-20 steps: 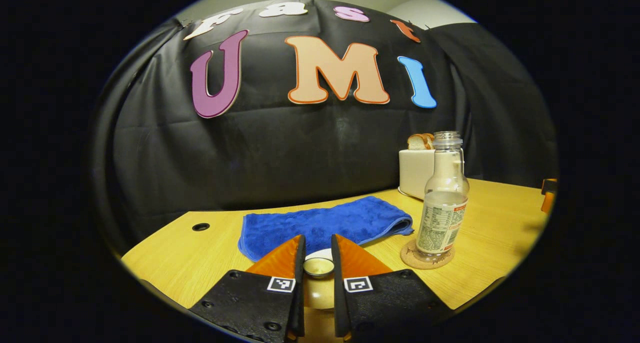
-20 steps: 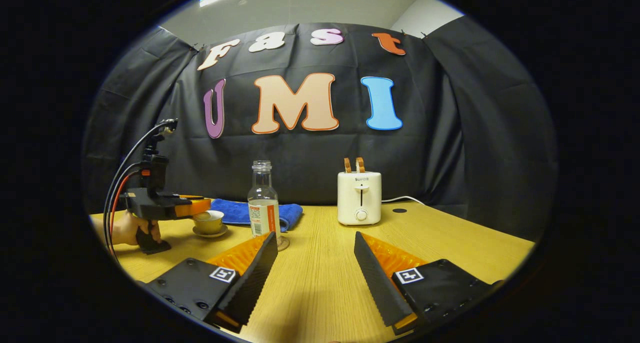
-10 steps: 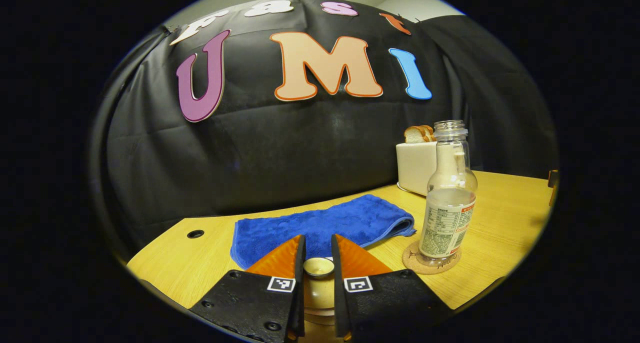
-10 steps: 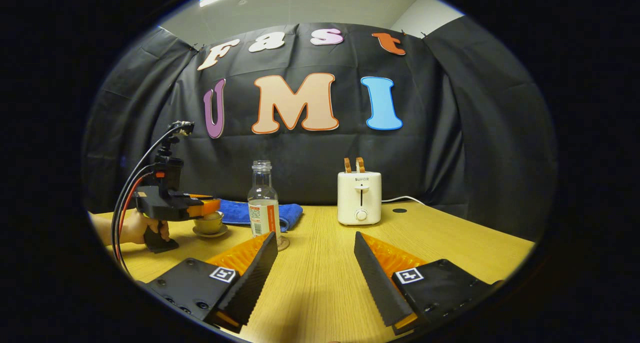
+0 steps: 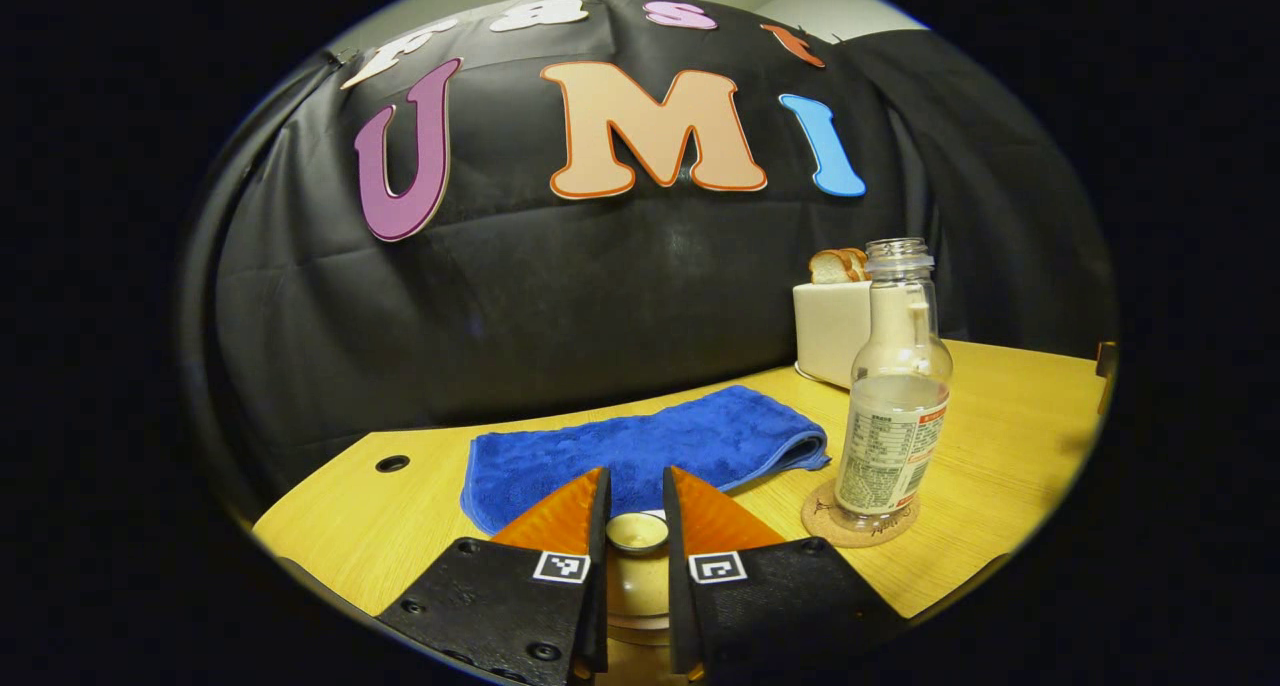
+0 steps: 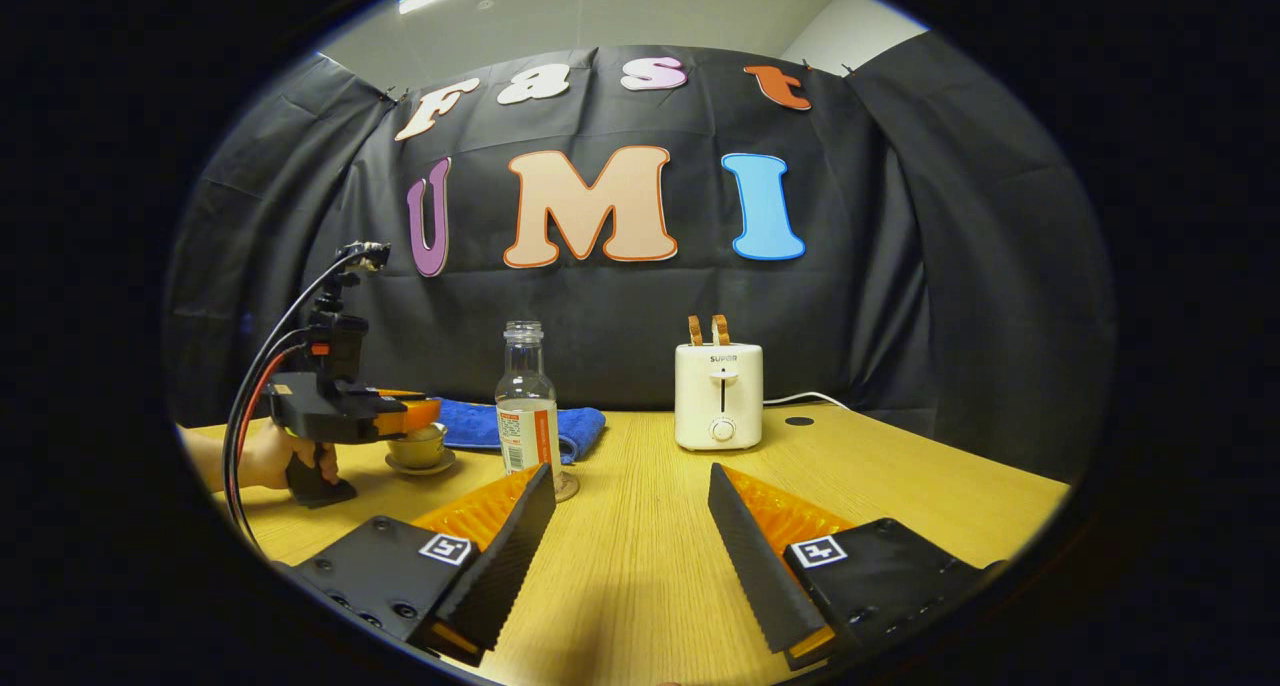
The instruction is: Open the teacup lid with one hand, grasp the water bottle and pour water into the teacup with the other hand; after pouring, place the water bottle on the coaster and then close the teacup lid.
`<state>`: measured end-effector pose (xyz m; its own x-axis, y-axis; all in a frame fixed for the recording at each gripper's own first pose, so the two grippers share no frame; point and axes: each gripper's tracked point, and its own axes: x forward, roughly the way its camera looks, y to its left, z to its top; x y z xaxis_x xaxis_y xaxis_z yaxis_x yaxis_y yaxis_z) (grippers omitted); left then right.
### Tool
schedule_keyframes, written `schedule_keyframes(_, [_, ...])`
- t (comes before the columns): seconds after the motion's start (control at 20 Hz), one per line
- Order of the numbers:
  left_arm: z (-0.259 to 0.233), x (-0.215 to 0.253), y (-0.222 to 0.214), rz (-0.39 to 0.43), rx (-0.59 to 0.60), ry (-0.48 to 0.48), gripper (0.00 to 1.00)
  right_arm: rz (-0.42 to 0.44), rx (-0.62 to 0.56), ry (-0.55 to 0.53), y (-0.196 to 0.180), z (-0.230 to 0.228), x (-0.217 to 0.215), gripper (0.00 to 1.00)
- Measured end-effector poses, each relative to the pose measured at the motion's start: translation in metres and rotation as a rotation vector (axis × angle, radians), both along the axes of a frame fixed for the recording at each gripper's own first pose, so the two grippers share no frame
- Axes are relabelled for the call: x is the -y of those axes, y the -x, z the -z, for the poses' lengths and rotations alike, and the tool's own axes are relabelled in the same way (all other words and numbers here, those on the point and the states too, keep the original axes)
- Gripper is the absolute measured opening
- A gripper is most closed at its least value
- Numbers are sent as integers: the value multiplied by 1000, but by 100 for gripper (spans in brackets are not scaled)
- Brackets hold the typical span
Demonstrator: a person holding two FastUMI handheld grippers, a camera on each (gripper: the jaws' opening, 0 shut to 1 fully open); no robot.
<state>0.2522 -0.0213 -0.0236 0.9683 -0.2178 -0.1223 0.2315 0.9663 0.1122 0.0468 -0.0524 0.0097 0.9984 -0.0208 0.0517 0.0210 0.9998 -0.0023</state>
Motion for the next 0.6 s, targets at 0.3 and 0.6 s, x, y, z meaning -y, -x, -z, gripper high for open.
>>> schedule_keyframes(0.3, [0,0,2,6,-3,0,25,0,0,0,0,0,0,98])
schedule_keyframes(0.6, [-1,4,3,17,26,-25,84,0,0,-1,0,0,0,98])
